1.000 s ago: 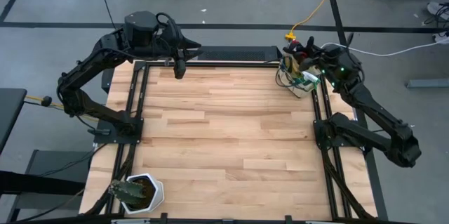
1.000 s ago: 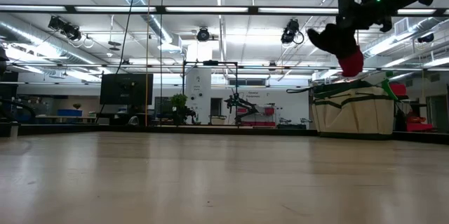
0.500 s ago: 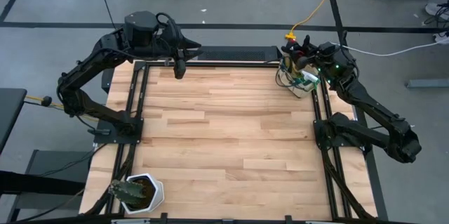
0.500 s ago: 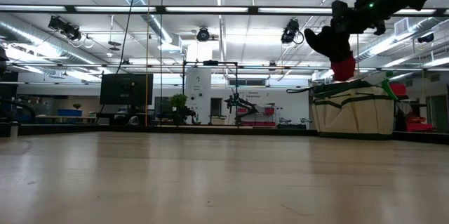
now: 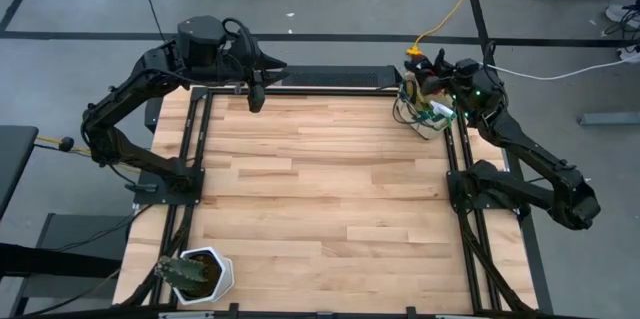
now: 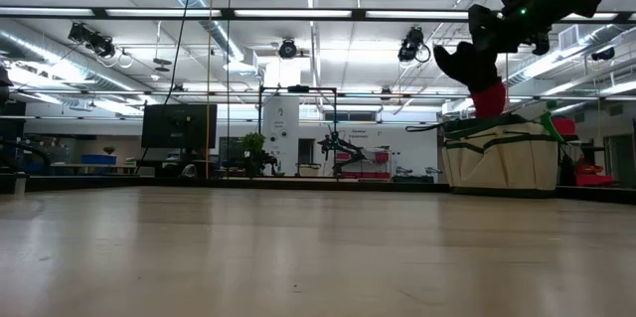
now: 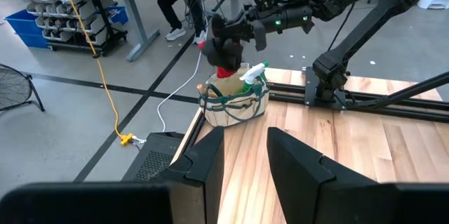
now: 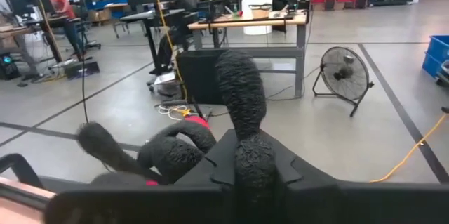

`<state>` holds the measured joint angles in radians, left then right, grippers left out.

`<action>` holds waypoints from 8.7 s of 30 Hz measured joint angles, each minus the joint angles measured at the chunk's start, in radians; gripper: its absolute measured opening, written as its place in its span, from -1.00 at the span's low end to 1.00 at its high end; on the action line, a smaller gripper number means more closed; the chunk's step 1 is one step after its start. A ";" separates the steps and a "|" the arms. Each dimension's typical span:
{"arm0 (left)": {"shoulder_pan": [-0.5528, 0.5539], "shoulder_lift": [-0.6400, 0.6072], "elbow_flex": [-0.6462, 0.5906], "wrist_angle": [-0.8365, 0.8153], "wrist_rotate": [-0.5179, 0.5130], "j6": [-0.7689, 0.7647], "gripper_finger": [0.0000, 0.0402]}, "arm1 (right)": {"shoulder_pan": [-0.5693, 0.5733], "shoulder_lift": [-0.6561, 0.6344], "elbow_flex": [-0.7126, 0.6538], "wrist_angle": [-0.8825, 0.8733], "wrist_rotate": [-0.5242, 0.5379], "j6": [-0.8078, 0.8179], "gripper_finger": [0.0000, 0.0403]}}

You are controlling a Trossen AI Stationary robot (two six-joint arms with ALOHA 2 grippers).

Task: Pick & Place Garden tools in Gardening bag
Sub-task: Put the red gloves scissors into the gardening bag, then return to Home Position

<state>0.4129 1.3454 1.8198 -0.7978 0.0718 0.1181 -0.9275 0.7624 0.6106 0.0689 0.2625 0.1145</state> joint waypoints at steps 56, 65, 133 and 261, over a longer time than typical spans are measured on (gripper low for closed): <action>0.000 0.000 0.000 0.001 -0.001 -0.002 -0.43 | 0.052 0.002 0.121 -0.157 -0.123 -0.108 0.08; 0.000 0.000 0.000 0.001 -0.001 -0.001 -0.43 | 0.102 0.002 0.179 -0.219 -0.175 -0.130 0.08; 0.000 0.001 0.000 0.001 0.000 -0.002 -0.43 | 0.748 0.085 0.179 0.002 -0.314 -0.096 -1.00; 0.000 0.001 0.000 0.001 0.000 -0.002 -0.43 | 0.970 -0.763 -0.594 0.018 0.327 -0.337 -0.89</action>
<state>0.4129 1.3464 1.8202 -0.7971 0.0715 0.1165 0.0425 -0.0002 0.0162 0.0872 0.5899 -0.2223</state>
